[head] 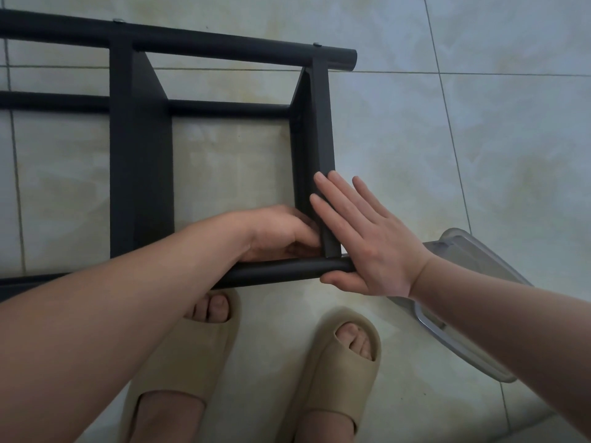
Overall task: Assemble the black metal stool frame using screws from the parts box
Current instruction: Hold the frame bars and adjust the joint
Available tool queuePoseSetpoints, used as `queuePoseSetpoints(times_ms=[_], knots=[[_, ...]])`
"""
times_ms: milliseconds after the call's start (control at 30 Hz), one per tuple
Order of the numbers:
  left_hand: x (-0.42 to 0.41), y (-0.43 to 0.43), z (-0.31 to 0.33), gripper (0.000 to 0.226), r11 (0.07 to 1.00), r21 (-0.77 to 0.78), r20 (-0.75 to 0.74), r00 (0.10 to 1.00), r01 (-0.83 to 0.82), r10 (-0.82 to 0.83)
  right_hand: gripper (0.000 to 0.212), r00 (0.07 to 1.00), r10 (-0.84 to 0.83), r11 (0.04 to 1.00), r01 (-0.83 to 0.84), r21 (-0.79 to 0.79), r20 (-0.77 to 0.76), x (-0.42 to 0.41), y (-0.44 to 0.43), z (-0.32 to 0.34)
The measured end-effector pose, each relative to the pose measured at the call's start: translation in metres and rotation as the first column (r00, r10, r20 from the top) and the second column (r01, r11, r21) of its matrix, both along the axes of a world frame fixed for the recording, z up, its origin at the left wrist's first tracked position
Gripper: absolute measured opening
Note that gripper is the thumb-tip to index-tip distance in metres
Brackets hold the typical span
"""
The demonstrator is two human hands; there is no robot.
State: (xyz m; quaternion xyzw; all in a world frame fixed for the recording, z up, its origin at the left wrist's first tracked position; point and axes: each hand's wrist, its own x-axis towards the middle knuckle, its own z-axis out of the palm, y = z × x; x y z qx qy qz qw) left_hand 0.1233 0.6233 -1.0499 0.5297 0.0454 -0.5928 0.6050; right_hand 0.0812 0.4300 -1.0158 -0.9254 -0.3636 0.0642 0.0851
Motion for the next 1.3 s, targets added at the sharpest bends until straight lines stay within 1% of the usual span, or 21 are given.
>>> queuePoseSetpoints(times_ms=[267,500,600,733,800,967,1300], knots=[[0.0007,-0.0015,0.0016,0.030,1.000,0.006,0.040,0.999,0.002,-0.002,0.094,1.000,0.005,1.000,-0.005,-0.008,0.004,0.0006,0.0000,0.0011],[0.0011,-0.0012,-0.0011,0.035,0.999,-0.047,0.076,0.997,0.012,-0.009,0.094,1.000,0.006,1.000,-0.006,-0.006,0.002,0.0008,0.0002,-0.0002],[0.0004,0.0003,-0.0047,0.031,0.998,-0.069,0.050,0.999,0.006,-0.002,0.094,1.000,0.003,1.000,-0.003,-0.007,-0.001,0.0006,0.0002,-0.0003],[0.0002,0.0010,-0.0025,0.024,0.998,-0.057,-0.012,1.000,0.016,-0.017,0.094,1.000,-0.005,1.000,0.005,0.001,-0.006,0.0000,0.0001,-0.0005],[0.0005,0.0019,-0.0022,0.025,0.998,-0.052,-0.024,1.000,0.018,-0.019,0.094,1.000,-0.007,1.000,0.007,0.005,-0.010,-0.0002,0.0002,-0.0008],[0.0015,0.0018,-0.0025,0.033,0.999,-0.046,-0.011,1.000,0.007,-0.007,0.094,1.000,-0.010,1.000,0.010,0.016,-0.007,-0.0005,-0.0004,-0.0010],[-0.0003,-0.0004,-0.0013,0.036,0.997,-0.072,0.032,0.999,-0.006,0.008,0.093,1.000,-0.011,1.000,0.011,0.019,-0.006,-0.0004,0.0001,-0.0013]])
